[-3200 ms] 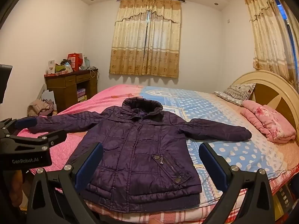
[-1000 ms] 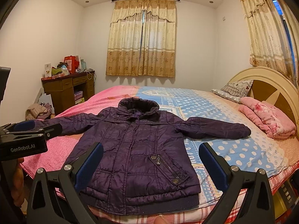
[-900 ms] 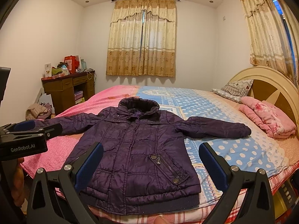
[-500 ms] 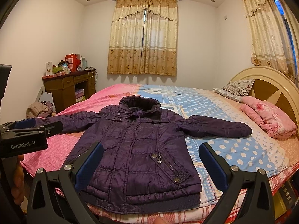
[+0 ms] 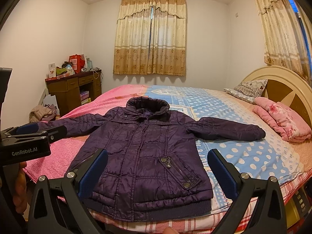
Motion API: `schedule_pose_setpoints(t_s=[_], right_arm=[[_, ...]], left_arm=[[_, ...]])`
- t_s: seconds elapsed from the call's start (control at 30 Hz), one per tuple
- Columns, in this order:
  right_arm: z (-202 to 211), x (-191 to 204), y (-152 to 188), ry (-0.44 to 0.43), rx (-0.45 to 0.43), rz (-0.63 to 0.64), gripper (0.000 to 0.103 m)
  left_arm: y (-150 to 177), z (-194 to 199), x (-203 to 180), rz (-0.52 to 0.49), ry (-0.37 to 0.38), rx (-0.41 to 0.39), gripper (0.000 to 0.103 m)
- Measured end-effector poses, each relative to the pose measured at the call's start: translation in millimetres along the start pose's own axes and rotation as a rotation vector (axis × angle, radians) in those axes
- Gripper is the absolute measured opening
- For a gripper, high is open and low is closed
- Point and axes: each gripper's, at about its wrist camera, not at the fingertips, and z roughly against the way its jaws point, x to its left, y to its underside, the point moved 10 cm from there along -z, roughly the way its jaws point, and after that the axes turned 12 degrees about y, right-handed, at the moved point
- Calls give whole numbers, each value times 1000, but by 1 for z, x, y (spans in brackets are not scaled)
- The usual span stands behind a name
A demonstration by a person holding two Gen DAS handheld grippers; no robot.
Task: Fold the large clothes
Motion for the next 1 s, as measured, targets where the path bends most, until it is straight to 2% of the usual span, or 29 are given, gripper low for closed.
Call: schedule_pose_setpoints(t_s=[0.37, 0.73, 1.0], right_arm=[[-10, -4, -1, -12, 14, 8, 102], [-91, -46, -5, 115, 65, 70, 102], [-162, -83, 0, 203, 137, 99, 102]], left_arm=[[1, -10, -6, -23, 11, 26, 103], [-31, -56, -16, -141, -48, 19, 103], [-49, -120, -31, -206, -43, 64, 103]])
